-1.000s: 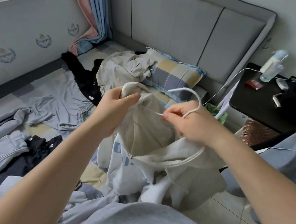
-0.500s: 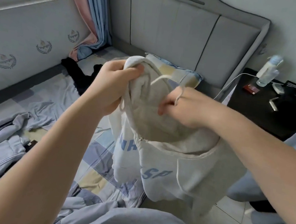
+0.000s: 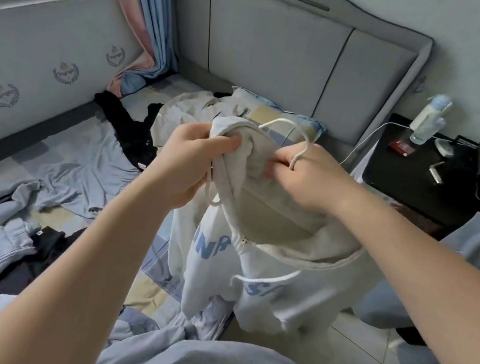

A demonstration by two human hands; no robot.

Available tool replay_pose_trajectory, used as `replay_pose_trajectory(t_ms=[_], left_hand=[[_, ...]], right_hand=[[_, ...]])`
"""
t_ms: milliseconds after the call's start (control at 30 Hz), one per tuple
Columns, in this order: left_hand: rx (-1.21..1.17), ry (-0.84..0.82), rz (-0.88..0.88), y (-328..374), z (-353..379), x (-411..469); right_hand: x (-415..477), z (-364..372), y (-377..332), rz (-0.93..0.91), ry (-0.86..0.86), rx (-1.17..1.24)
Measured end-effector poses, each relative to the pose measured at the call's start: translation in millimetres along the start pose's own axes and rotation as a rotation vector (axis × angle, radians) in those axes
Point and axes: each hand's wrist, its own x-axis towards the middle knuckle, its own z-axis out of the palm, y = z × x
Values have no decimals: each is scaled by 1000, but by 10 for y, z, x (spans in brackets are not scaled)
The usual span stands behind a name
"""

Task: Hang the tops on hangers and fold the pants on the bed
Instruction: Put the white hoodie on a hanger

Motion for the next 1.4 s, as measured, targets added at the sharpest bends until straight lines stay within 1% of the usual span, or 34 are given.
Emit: replay_pose_trajectory(t_ms=[33, 67, 133, 167, 200, 233, 267, 300, 333, 400, 433, 533, 633, 733, 800, 867, 967, 1033, 1133, 1200, 1267, 1333, 1400], left_hand=[[61, -32, 2, -1, 13, -4], [171, -53, 13, -4, 23, -3], [540, -62, 95, -41, -9, 6], [740, -19, 166, -69, -46, 1], [902, 72, 247, -90, -108, -2], [997, 163, 299, -97, -169, -14], [1053, 200, 320, -103, -215, -30], [1102, 174, 345, -109, -251, -45], [1131, 92, 374, -125, -278, -52], [1117, -70, 415, -187, -298, -57], [1108, -91, 427, -216, -294, -59], [1039, 15, 462, -299, -298, -37], [931, 156, 434, -396, -310, -67], [899, 265, 418, -458, -444, -88], [868, 295, 416, -456, -555, -86], [858, 309, 417, -443, -615, -80], [849, 307, 398, -440, -637, -61], [834, 308, 368, -445, -662, -50], [830, 285, 331, -447, -714, -58], [859, 256, 346, -453, -727, -80], [889, 191, 397, -435, -712, -95], [952, 85, 507, -437, -693, -94], [1037, 18, 537, -433, -650, -71]], right_hand=[[4, 43, 5, 10, -43, 4], [11, 66, 22, 17, -67, 30], [11, 75, 44, 12, -66, 82], [6, 86, 53, 11, -61, 119], [0, 95, 63, 10, -64, 160], [-6, 97, 57, 5, -72, 197], [-5, 91, 44, -2, -81, 235], [4, 80, 33, -11, -87, 279], [25, 67, 29, -22, -86, 326], [63, 36, 7, -63, -56, 395], [80, 28, -2, -85, -40, 408], [117, 56, 15, -81, 2, 436], [82, 128, 166, -52, 71, 541], [-88, 234, 530, 3, 146, 378], [-268, 316, 787, 93, 127, 308], [-416, 398, 971, 140, 123, 310], [-495, 484, 1088, 147, 90, 279], [-515, 523, 1116, 103, 81, 230], [-528, 550, 1108, -36, 228, 235], [-515, 502, 1052, -117, 313, 201], [-465, 344, 940, -140, 300, 153], [-390, 84, 778, -137, 219, 115], [-308, -201, 581, -122, 160, 126]])
